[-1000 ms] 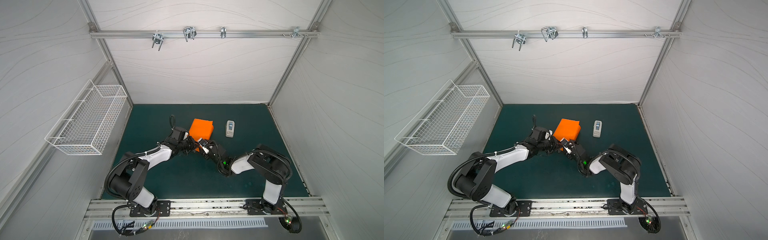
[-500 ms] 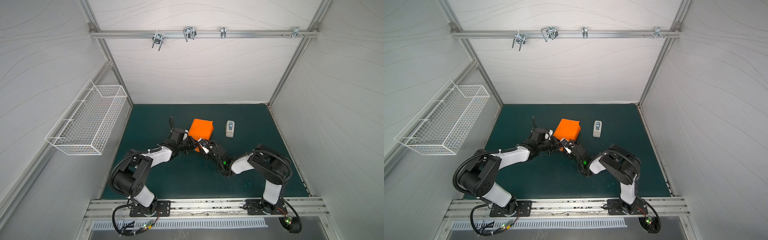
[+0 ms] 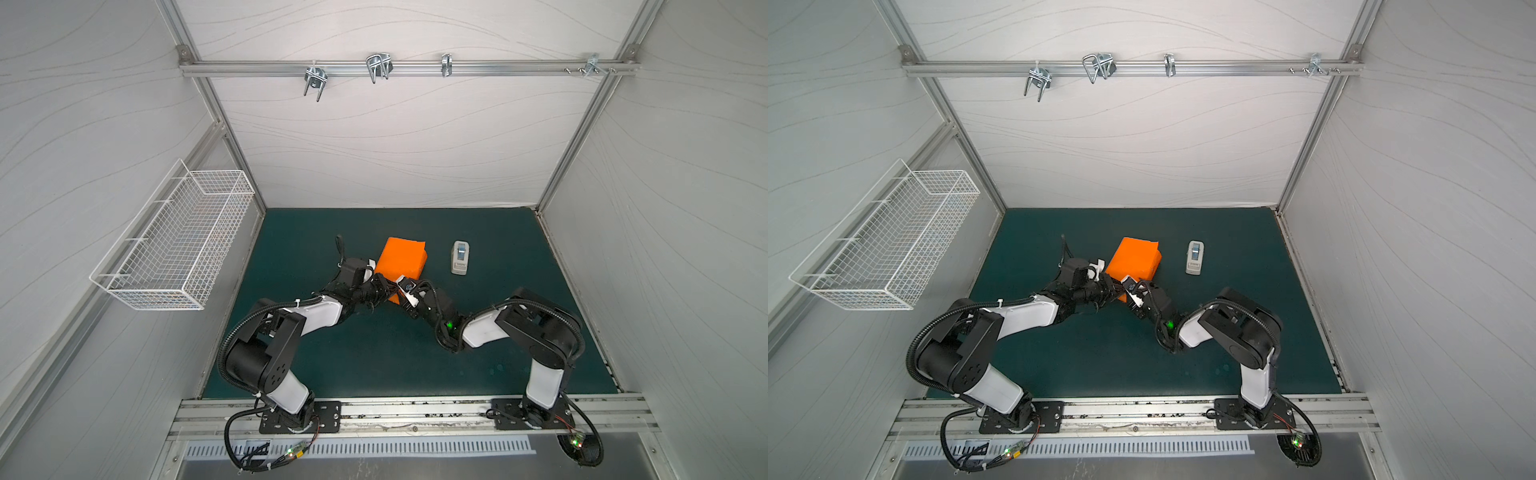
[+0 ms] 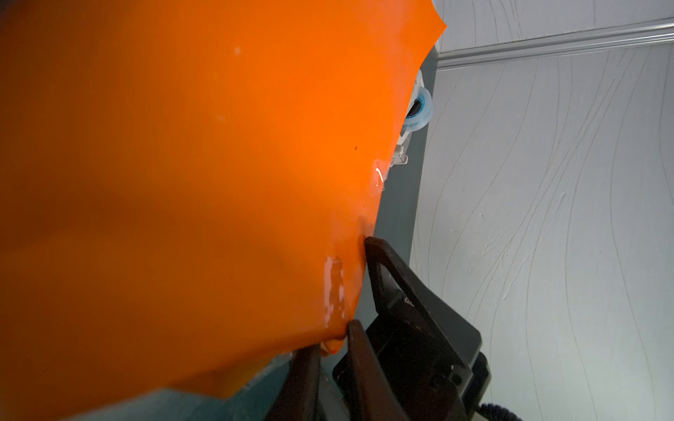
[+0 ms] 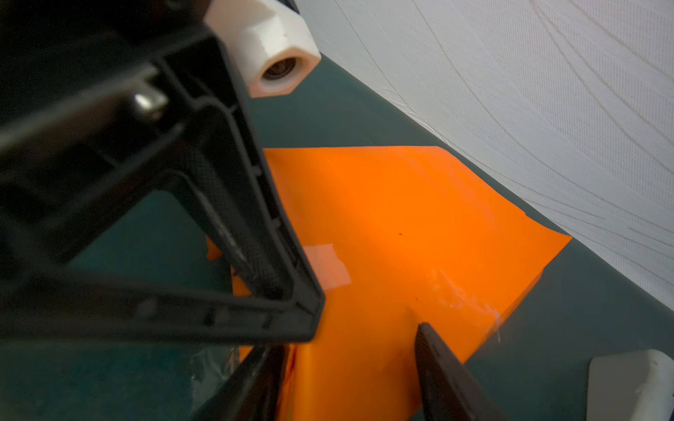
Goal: Wrap a gift box in wrapping paper
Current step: Stick the wrapping paper to the gift box.
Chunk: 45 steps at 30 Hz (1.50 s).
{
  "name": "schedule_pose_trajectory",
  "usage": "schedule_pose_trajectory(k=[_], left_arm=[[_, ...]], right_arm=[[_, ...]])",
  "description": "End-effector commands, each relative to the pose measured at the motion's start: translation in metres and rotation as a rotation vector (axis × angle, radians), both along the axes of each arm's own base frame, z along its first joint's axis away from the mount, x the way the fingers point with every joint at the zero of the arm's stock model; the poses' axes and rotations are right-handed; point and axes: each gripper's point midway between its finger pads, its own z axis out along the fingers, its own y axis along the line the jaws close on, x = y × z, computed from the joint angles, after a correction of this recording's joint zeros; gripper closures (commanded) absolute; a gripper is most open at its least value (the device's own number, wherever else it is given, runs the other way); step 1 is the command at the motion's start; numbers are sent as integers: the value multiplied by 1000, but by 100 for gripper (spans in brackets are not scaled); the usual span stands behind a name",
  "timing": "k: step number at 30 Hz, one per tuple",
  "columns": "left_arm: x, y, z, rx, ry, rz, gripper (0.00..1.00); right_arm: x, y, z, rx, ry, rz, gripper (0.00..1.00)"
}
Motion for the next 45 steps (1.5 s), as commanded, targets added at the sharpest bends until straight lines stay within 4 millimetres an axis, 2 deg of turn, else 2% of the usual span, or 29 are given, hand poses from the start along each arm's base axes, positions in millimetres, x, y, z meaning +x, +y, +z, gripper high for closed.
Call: schedule_pose_trajectory(k=[1, 9, 16, 22, 28, 33, 35, 43, 45], left_arm=[[-14, 4, -15, 13, 42, -22, 82], [-15, 11, -18, 14, 47, -5, 82], [-14, 10, -25, 6, 65, -3, 82], [-7, 10, -22, 21, 59, 2, 81], [1, 8, -28, 24, 71, 14, 82], [6, 4, -24, 1, 72, 18, 82], [11, 0, -14, -23, 36, 11, 82], [0, 1, -12, -23, 31, -18, 81], [-4, 3, -20, -7, 66, -20, 81]], right_arm=[[-1, -9, -21, -36, 78, -15, 42], [-2, -10, -24, -39, 87, -13, 43], [-3, -11, -25, -41, 91, -12, 44], [-4, -11, -26, -40, 95, -10, 44], [-6, -12, -25, -36, 103, -9, 45], [-7, -12, -27, -42, 108, -13, 43], [-8, -12, -28, -42, 110, -15, 43], [-5, -12, -29, -49, 103, -37, 43], [-5, -12, -28, -47, 102, -37, 43]])
